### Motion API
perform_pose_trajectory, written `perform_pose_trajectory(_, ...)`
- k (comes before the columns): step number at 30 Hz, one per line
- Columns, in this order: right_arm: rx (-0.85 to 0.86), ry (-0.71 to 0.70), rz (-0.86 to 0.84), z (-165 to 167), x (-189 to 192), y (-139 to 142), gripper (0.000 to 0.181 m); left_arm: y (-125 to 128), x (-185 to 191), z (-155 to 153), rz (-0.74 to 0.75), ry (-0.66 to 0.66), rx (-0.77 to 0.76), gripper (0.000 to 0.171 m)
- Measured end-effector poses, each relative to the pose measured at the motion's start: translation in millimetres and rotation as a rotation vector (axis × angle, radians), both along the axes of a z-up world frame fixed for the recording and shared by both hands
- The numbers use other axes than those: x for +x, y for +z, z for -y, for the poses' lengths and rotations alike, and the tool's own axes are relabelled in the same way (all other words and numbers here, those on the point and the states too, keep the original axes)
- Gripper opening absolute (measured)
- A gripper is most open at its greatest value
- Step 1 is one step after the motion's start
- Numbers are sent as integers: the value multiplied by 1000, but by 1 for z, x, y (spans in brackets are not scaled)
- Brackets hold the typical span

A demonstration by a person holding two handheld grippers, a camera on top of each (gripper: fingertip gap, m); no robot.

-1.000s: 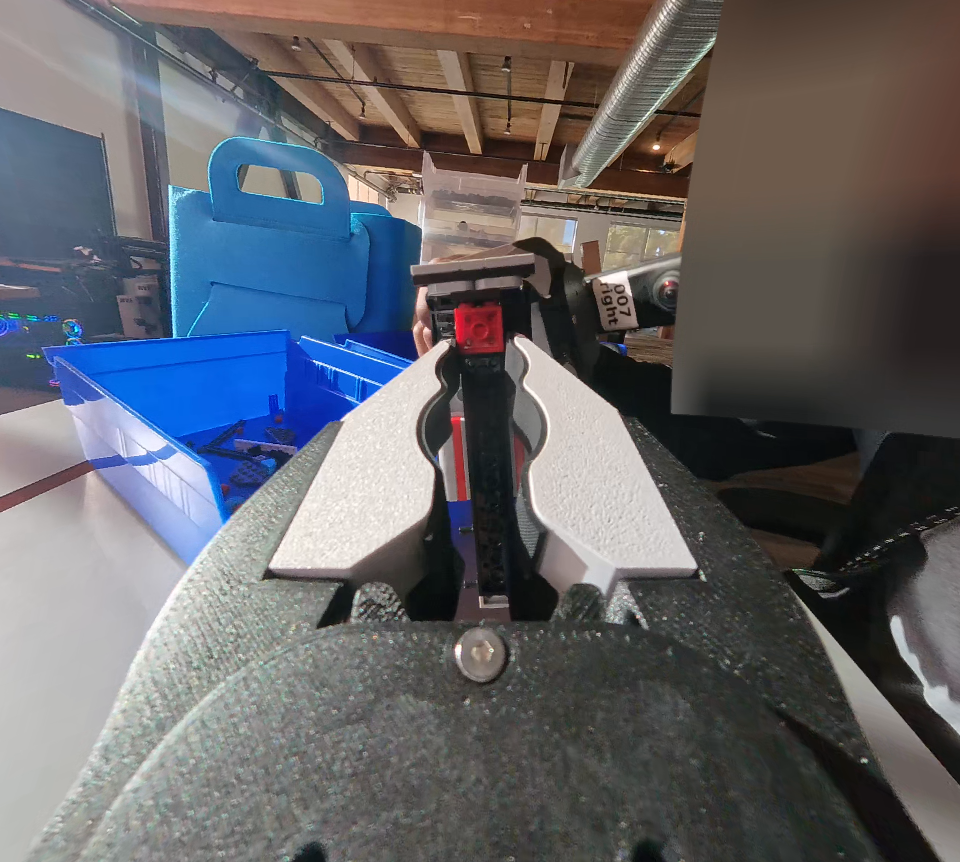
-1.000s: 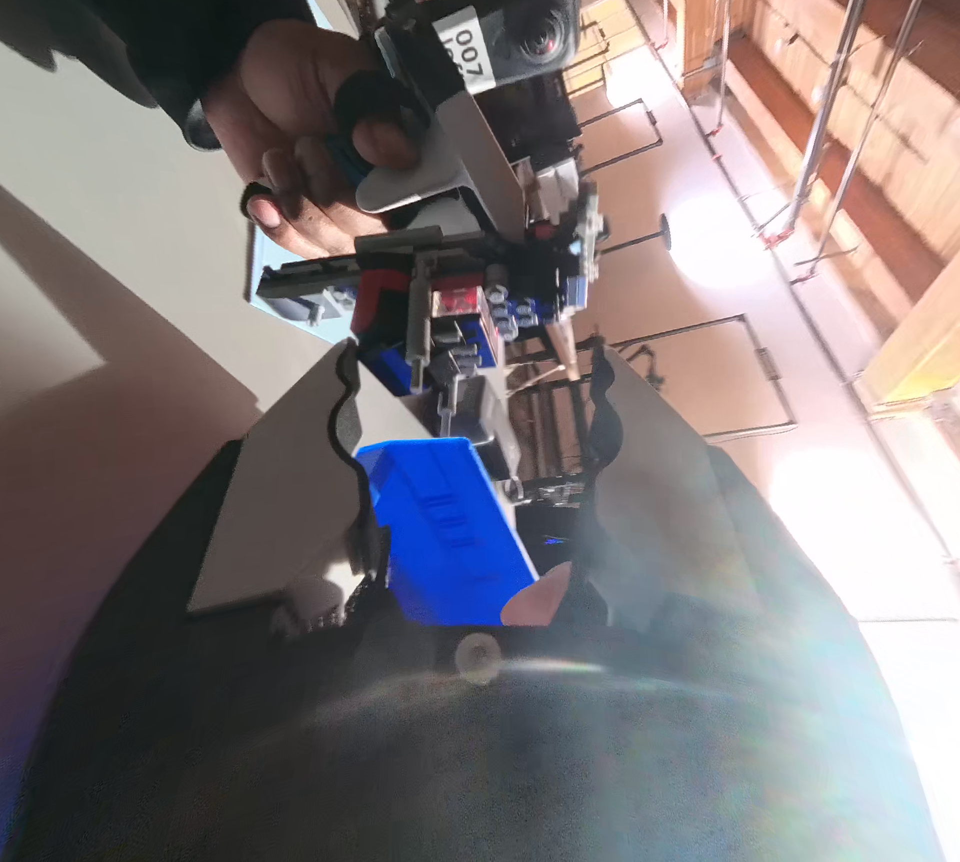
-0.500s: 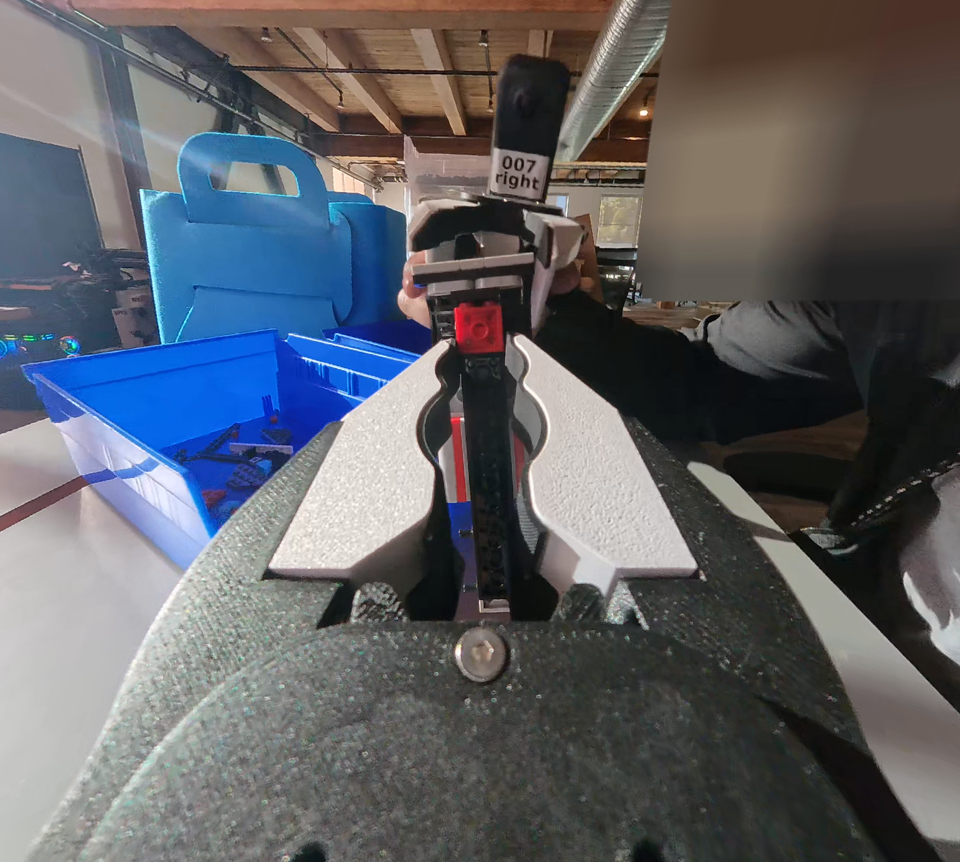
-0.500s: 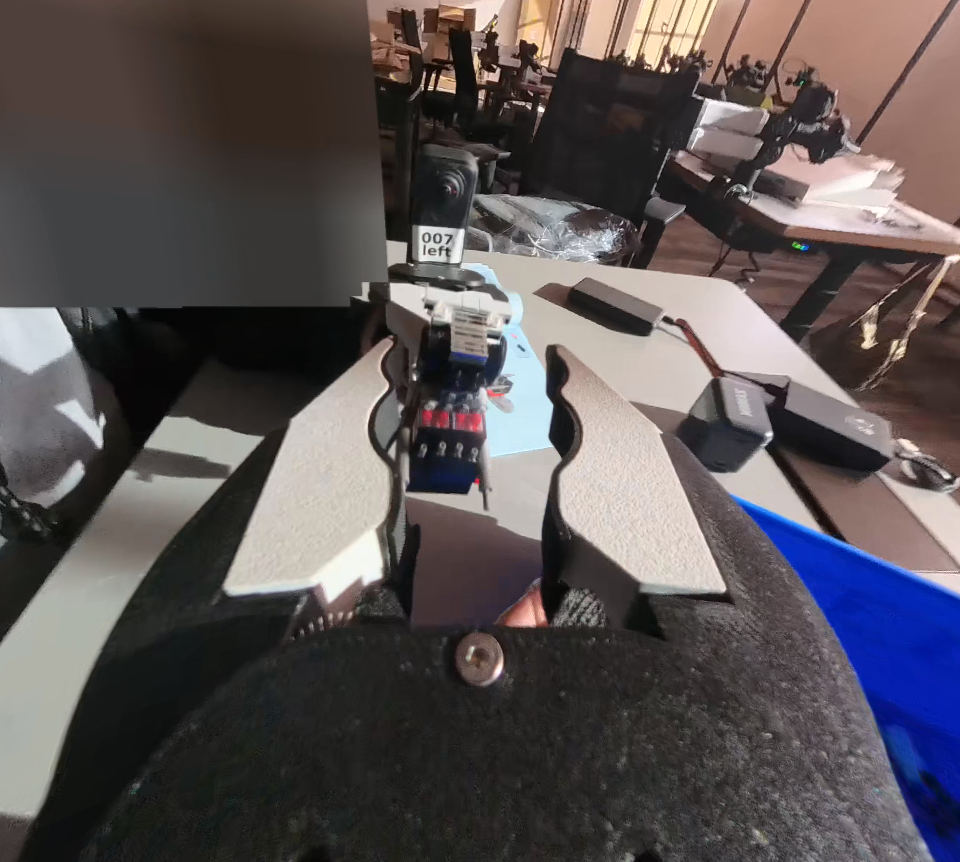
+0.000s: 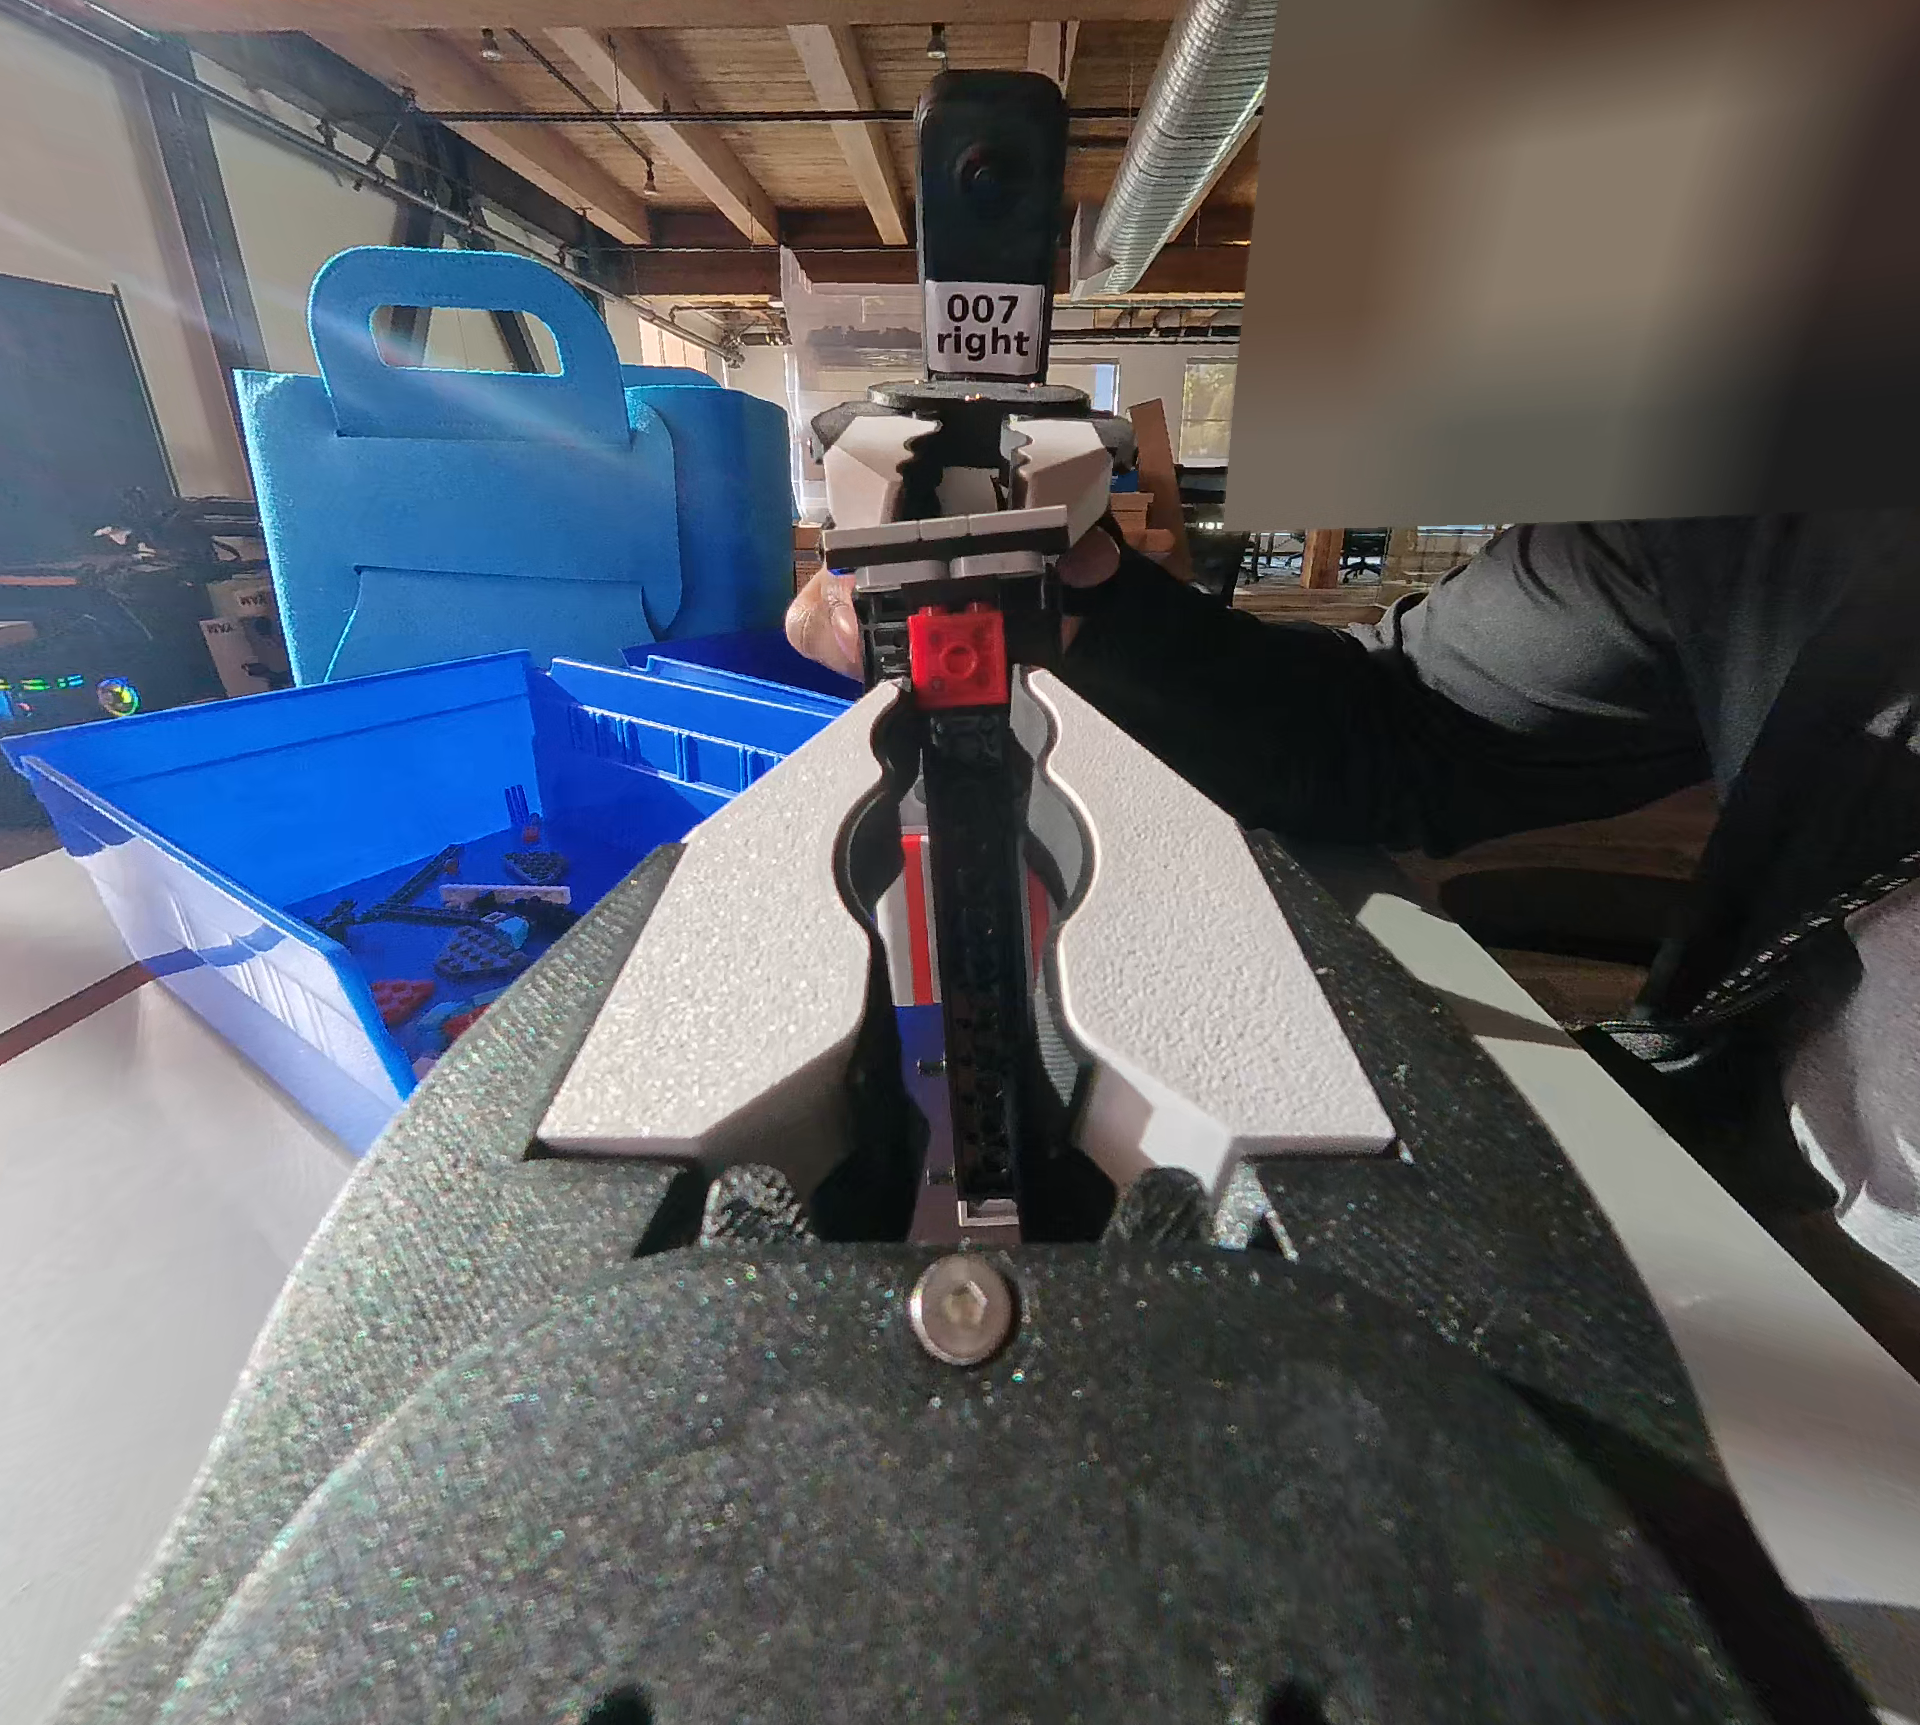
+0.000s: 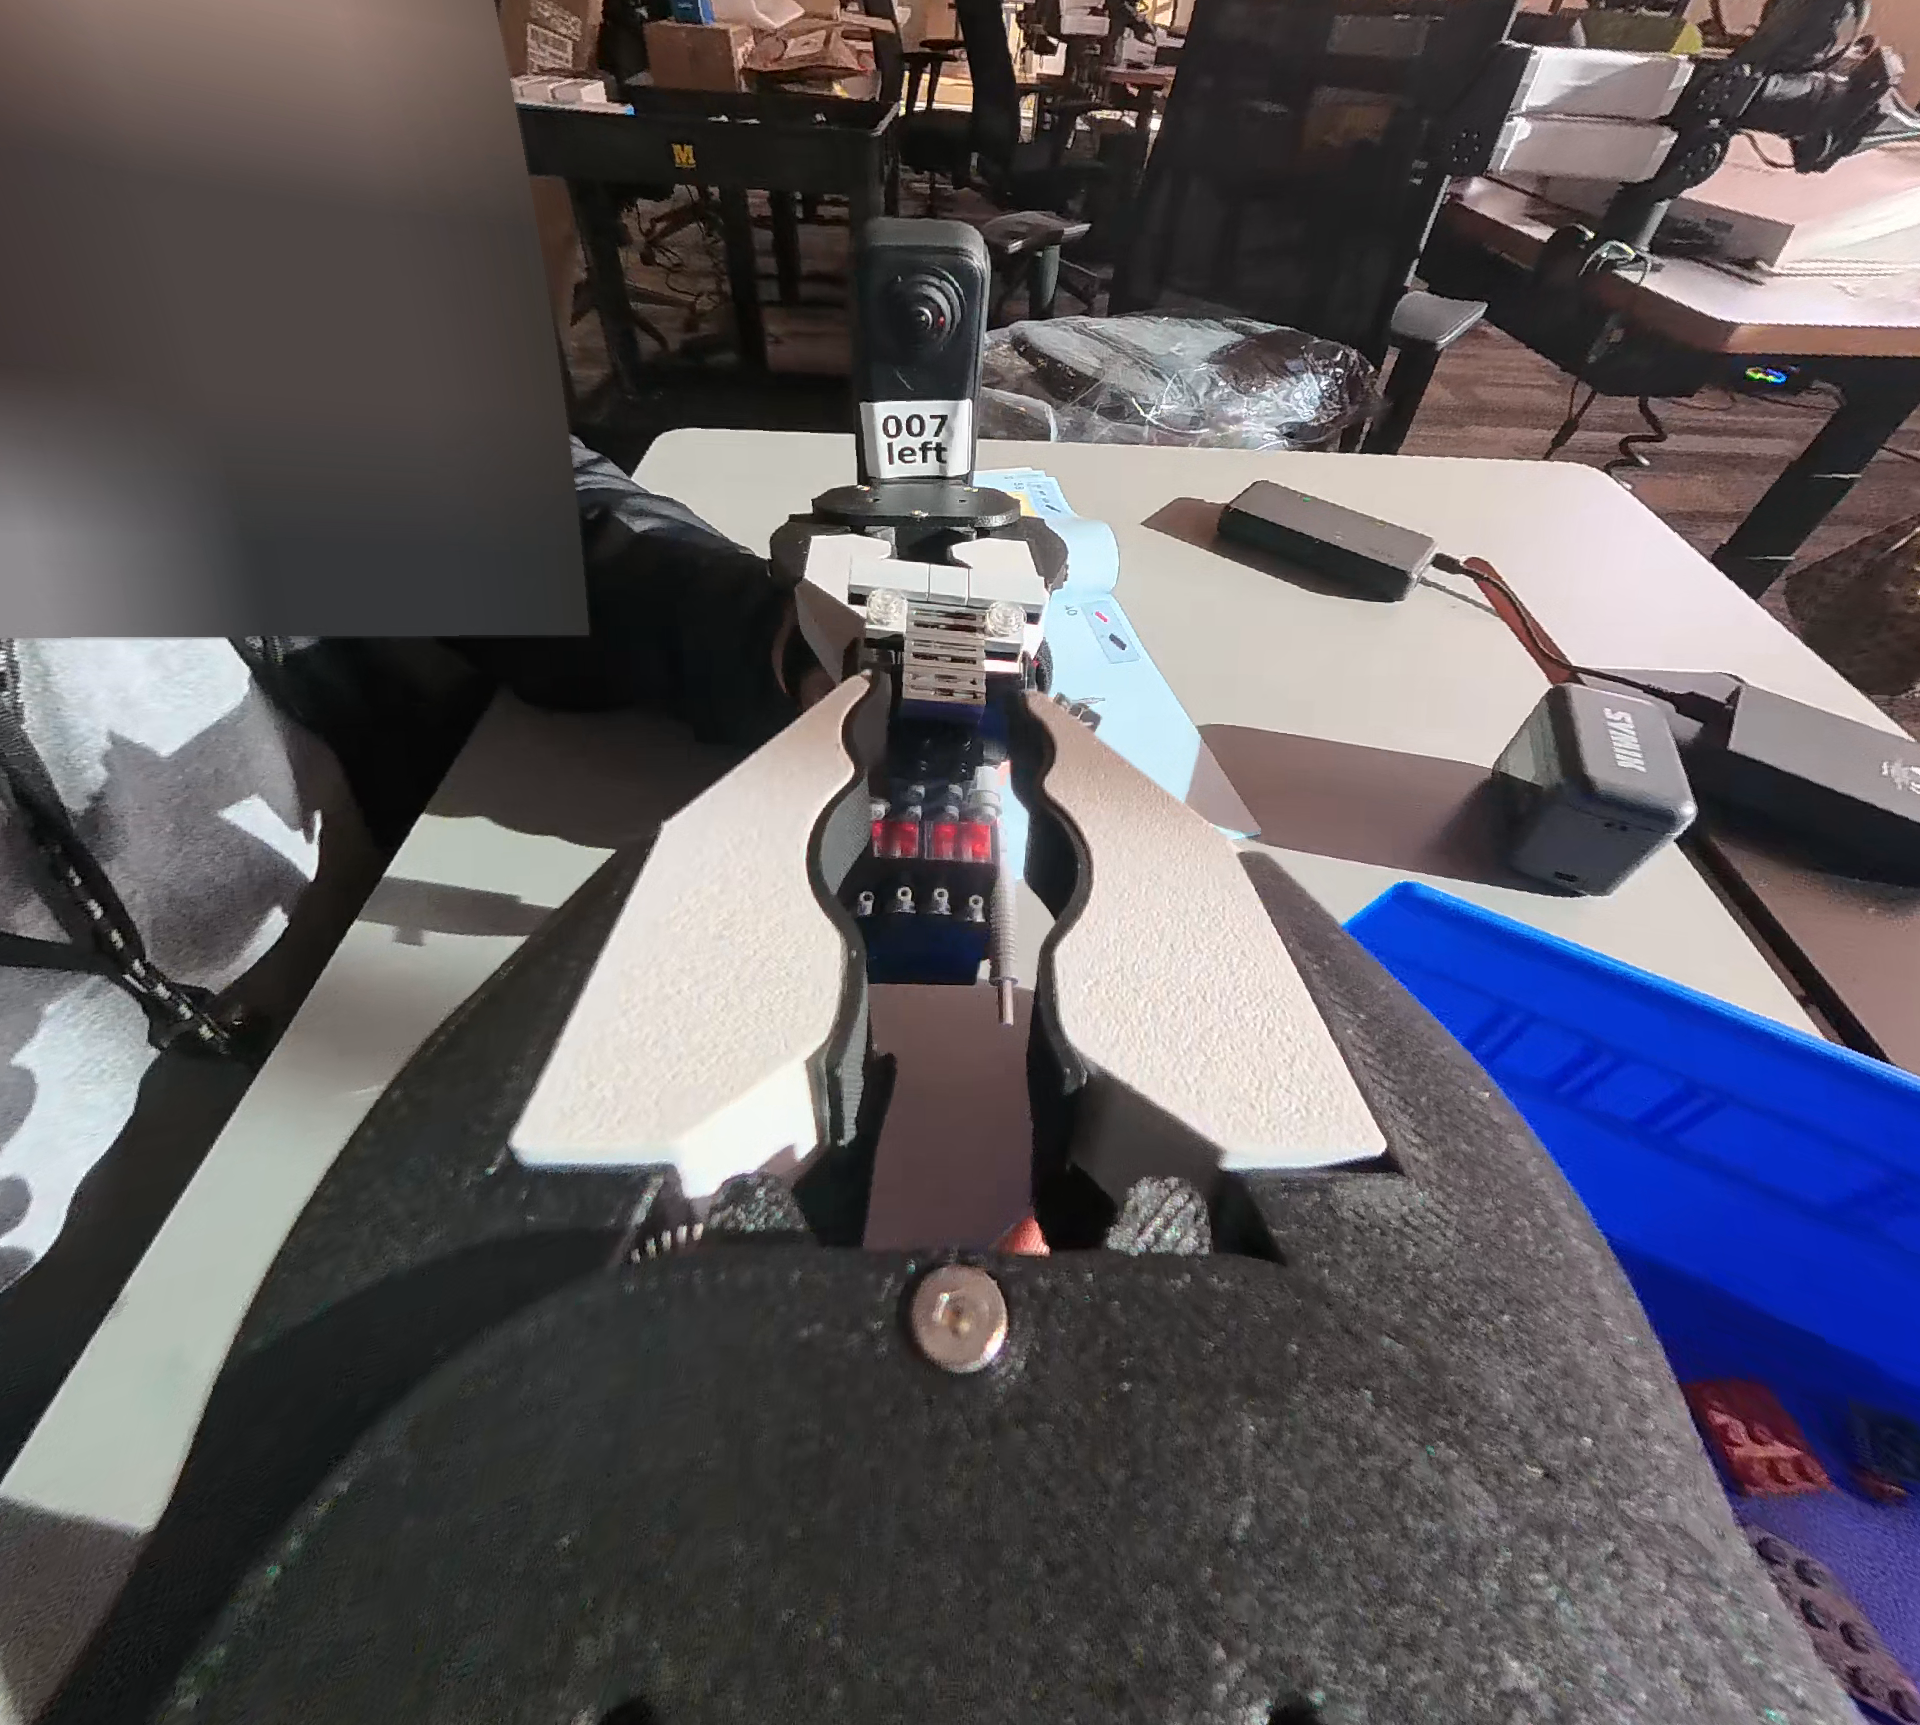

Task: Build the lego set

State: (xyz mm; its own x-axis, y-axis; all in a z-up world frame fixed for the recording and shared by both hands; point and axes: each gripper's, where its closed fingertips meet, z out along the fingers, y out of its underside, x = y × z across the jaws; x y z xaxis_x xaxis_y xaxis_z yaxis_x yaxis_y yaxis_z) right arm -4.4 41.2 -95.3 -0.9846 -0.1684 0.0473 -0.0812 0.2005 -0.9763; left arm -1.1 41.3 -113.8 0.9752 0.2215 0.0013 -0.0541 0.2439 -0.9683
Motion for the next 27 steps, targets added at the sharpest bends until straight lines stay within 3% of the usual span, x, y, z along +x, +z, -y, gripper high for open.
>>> perform_pose_trajectory(21, 35, 2, -38, -4, 0, -1, 18, -1, 0, -1, -5, 6, -14, 17)
perform_pose_trajectory(27, 26, -14, -48, -5, -4, 0, 26, -2, -1, -1, -3, 10, -17, 17)
